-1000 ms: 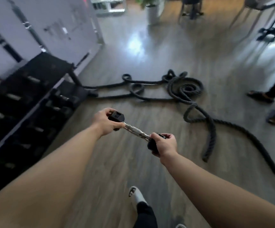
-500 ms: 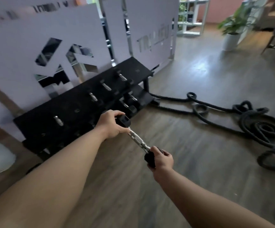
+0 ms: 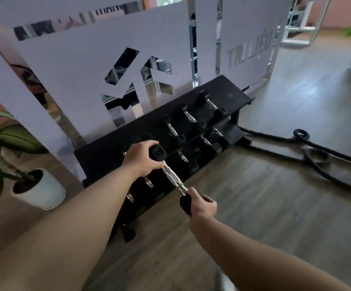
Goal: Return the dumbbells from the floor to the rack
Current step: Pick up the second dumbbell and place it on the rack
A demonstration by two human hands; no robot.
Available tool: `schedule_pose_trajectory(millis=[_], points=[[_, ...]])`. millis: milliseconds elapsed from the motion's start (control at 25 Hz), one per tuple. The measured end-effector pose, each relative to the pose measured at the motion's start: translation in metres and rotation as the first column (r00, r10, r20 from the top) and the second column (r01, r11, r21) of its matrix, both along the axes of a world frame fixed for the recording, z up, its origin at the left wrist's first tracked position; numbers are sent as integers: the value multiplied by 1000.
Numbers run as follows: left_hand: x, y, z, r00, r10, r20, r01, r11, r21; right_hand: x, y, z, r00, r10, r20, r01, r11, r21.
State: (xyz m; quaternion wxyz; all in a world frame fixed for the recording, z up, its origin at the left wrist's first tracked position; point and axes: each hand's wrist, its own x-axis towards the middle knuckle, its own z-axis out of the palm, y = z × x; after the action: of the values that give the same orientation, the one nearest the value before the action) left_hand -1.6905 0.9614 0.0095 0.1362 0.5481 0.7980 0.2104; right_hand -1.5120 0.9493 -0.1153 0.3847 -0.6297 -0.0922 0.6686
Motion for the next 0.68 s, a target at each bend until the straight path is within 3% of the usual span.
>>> schedule_pose_trajectory(millis=[400,680], points=[[-187,133,-68,995,97,-35,-99,993,-62,-181,143,-59,991,134,23,-132,989,-71],[-323,162,-101,988,126,-87,-140,973,-183,-310,179,-97,951,305,55,-294,944,-152]])
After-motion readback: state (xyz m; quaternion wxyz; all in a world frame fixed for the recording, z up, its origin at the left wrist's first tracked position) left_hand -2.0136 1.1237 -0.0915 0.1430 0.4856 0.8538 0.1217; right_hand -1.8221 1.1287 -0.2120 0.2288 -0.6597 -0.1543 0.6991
